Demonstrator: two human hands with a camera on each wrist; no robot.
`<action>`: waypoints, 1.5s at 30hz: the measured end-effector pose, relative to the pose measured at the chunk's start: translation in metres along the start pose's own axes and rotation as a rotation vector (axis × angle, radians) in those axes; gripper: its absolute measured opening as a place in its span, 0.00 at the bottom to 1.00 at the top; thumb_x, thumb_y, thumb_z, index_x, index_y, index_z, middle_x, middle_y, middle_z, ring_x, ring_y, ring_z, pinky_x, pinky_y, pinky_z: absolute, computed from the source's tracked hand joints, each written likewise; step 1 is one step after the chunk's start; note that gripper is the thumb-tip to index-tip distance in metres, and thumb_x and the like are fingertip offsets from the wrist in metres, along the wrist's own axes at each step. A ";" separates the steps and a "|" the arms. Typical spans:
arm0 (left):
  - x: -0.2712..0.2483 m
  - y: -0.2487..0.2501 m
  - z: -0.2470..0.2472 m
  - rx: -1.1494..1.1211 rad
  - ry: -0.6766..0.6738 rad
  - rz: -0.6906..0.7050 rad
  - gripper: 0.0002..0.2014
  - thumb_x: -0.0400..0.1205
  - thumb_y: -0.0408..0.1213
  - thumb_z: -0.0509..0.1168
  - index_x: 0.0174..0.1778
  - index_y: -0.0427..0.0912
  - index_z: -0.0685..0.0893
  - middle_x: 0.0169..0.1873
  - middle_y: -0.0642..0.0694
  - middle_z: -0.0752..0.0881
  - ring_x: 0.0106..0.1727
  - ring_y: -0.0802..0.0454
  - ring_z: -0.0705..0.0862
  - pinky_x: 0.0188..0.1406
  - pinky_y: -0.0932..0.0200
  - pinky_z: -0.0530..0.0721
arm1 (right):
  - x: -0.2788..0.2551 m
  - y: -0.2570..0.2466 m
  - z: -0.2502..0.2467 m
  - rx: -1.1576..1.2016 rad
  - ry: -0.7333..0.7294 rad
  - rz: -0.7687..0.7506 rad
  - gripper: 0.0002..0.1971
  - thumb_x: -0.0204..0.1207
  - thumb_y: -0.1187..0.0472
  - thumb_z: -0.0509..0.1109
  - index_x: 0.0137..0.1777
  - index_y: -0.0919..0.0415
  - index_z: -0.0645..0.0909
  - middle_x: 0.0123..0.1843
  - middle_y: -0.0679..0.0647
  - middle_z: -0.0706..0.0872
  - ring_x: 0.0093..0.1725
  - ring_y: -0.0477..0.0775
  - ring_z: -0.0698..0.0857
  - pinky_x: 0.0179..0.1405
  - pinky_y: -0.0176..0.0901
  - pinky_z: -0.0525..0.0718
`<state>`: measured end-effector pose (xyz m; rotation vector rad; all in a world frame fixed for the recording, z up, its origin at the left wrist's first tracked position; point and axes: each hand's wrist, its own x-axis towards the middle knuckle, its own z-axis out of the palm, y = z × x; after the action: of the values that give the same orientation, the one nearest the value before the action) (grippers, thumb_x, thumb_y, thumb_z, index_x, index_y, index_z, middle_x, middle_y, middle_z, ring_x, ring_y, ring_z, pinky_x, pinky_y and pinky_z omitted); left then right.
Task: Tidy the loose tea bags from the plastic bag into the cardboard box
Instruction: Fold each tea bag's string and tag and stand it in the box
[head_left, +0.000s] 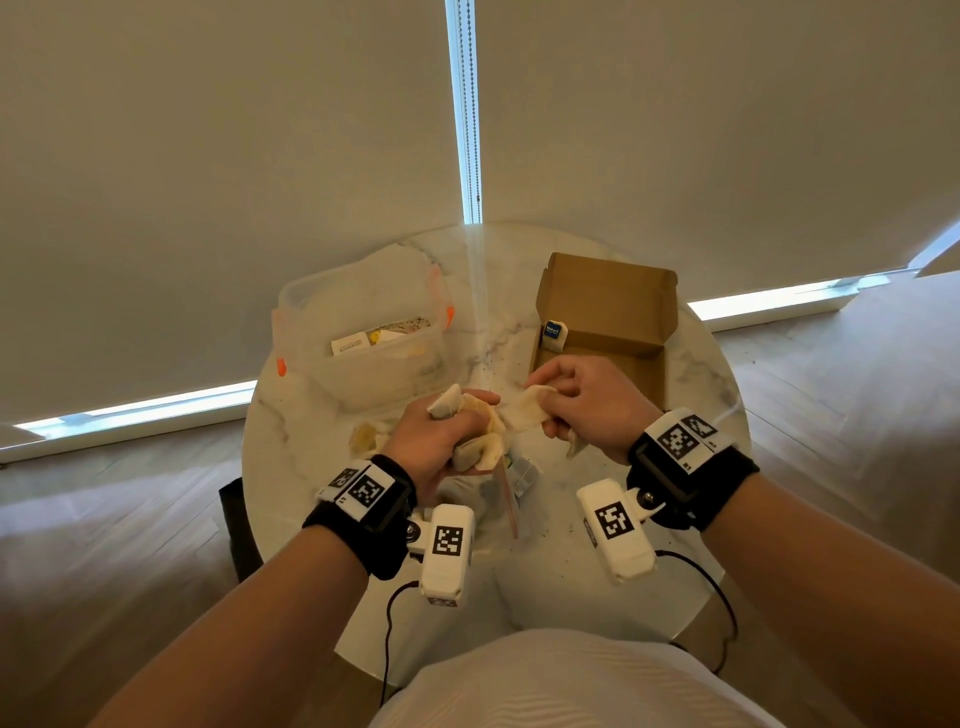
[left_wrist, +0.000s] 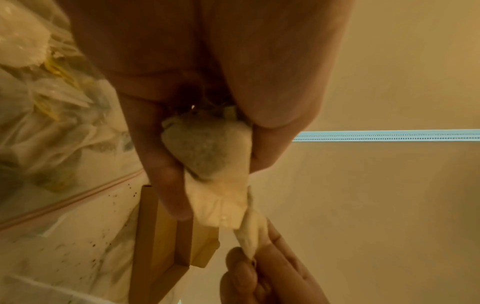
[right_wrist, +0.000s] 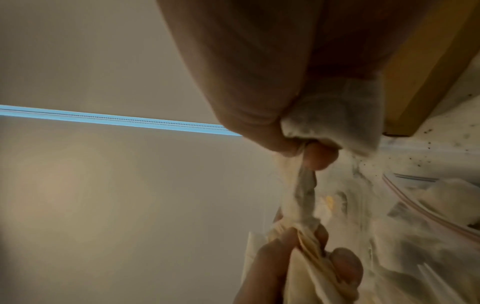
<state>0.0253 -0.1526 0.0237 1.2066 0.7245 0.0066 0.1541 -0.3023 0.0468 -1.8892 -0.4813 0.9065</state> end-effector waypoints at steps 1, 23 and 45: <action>-0.001 0.001 -0.001 0.018 0.003 0.008 0.10 0.82 0.23 0.64 0.51 0.38 0.89 0.35 0.41 0.86 0.31 0.51 0.85 0.26 0.58 0.82 | 0.000 -0.001 -0.001 -0.014 0.038 -0.020 0.05 0.82 0.68 0.67 0.52 0.62 0.83 0.32 0.61 0.88 0.26 0.49 0.82 0.34 0.47 0.82; 0.001 0.006 -0.013 0.553 -0.143 0.303 0.11 0.80 0.25 0.69 0.44 0.43 0.93 0.41 0.38 0.91 0.38 0.50 0.86 0.43 0.53 0.85 | 0.006 -0.002 0.004 0.174 -0.039 -0.030 0.10 0.84 0.60 0.65 0.56 0.61 0.87 0.41 0.56 0.83 0.32 0.49 0.78 0.25 0.38 0.76; 0.006 0.006 -0.009 0.384 -0.012 0.223 0.07 0.79 0.32 0.74 0.34 0.42 0.87 0.27 0.50 0.84 0.30 0.55 0.80 0.33 0.58 0.77 | -0.001 -0.010 0.012 0.309 0.050 -0.187 0.19 0.66 0.80 0.78 0.54 0.63 0.85 0.53 0.59 0.84 0.46 0.53 0.92 0.47 0.44 0.90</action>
<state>0.0281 -0.1405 0.0245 1.6492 0.5919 0.0466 0.1450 -0.2917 0.0527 -1.5545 -0.4509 0.7611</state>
